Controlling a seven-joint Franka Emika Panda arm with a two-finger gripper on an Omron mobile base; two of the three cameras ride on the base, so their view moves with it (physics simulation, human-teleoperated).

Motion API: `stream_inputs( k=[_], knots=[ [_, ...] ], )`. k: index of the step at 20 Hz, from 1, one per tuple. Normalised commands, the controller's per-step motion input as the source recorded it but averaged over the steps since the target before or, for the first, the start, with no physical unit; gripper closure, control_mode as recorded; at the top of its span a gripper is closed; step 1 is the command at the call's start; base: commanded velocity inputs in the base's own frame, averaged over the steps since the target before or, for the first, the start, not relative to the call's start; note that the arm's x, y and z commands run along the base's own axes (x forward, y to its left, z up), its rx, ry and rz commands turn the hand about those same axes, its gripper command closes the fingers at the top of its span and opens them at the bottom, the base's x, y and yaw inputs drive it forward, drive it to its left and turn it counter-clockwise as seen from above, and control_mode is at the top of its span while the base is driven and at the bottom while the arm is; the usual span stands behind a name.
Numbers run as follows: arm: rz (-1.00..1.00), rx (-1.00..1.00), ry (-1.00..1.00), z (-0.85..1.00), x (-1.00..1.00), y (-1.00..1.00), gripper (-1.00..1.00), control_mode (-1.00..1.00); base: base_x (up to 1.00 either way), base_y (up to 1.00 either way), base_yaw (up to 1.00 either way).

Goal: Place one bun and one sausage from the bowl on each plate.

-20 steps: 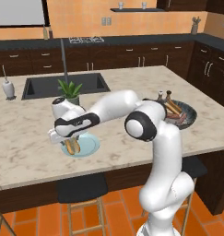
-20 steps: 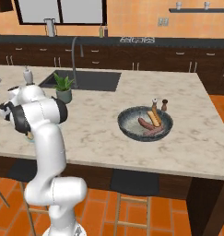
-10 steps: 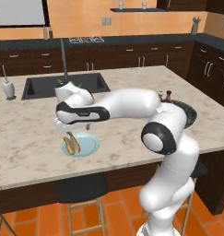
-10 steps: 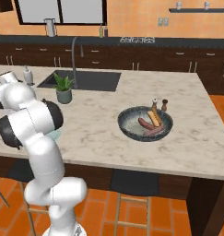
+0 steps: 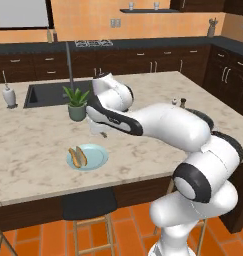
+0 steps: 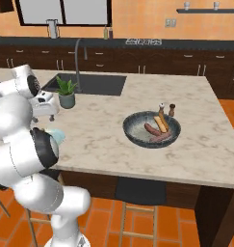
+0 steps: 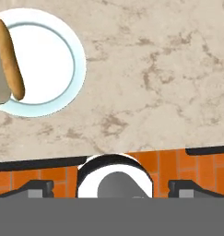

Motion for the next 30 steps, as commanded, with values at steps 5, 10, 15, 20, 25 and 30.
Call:
stream_inputs(
  k=[5,10,15,20,25,30],
  knots=[
    [-0.17,0.00,0.01,0.47,-0.12,-1.00,-1.00,-1.00,0.00,0.00,0.00],
    [-0.21,0.00,0.01,0.34,-0.05,-1.00,-1.00,-1.00,0.00,0.00,0.00],
    [-0.23,0.09,0.00,-0.03,0.03,-1.00,-1.00,-1.00,0.00,0.00,0.00],
    [-0.20,0.08,0.04,-0.02,0.38,-1.00,-1.00,-1.00,0.00,0.00,0.00],
    [-0.02,0.00,-0.03,0.14,0.35,-1.00,-1.00,-1.00,0.00,0.00,0.00],
    [0.08,0.00,-0.10,-0.33,0.31,-1.00,-1.00,-1.00,0.00,0.00,0.00]
  ],
)
